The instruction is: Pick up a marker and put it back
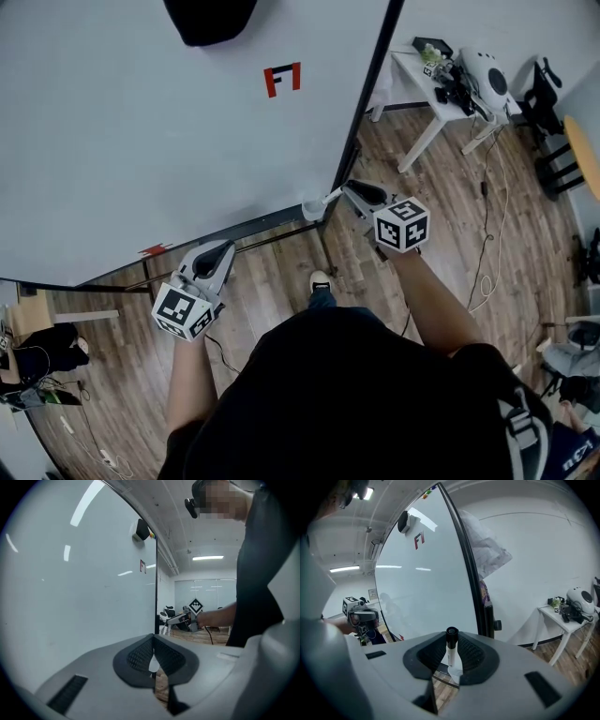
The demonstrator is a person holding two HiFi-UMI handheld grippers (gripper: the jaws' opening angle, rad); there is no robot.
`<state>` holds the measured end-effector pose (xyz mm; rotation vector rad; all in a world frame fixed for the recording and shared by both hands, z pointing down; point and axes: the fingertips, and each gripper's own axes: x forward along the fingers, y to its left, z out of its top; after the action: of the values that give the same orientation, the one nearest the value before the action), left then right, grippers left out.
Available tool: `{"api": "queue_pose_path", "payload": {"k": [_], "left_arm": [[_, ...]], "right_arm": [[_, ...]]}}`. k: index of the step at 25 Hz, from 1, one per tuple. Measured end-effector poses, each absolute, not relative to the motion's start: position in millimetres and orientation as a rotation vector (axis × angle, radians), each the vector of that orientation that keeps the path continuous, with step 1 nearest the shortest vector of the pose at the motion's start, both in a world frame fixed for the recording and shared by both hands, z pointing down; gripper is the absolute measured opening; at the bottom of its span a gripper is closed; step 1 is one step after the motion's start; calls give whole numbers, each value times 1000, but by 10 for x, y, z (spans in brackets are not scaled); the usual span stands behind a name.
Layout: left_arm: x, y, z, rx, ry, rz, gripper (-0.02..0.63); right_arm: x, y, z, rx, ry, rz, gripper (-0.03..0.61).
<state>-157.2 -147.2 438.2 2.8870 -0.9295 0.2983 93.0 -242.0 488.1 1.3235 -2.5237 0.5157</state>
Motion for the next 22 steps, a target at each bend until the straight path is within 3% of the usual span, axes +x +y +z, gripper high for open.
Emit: {"api": "queue_pose_path", "payload": {"k": [22], "left_arm": [[-1495,-1056,4286,2914,-920,270,11]], "right_arm": [[1218,-1825,4766,1403,-2518,518,69]]}}
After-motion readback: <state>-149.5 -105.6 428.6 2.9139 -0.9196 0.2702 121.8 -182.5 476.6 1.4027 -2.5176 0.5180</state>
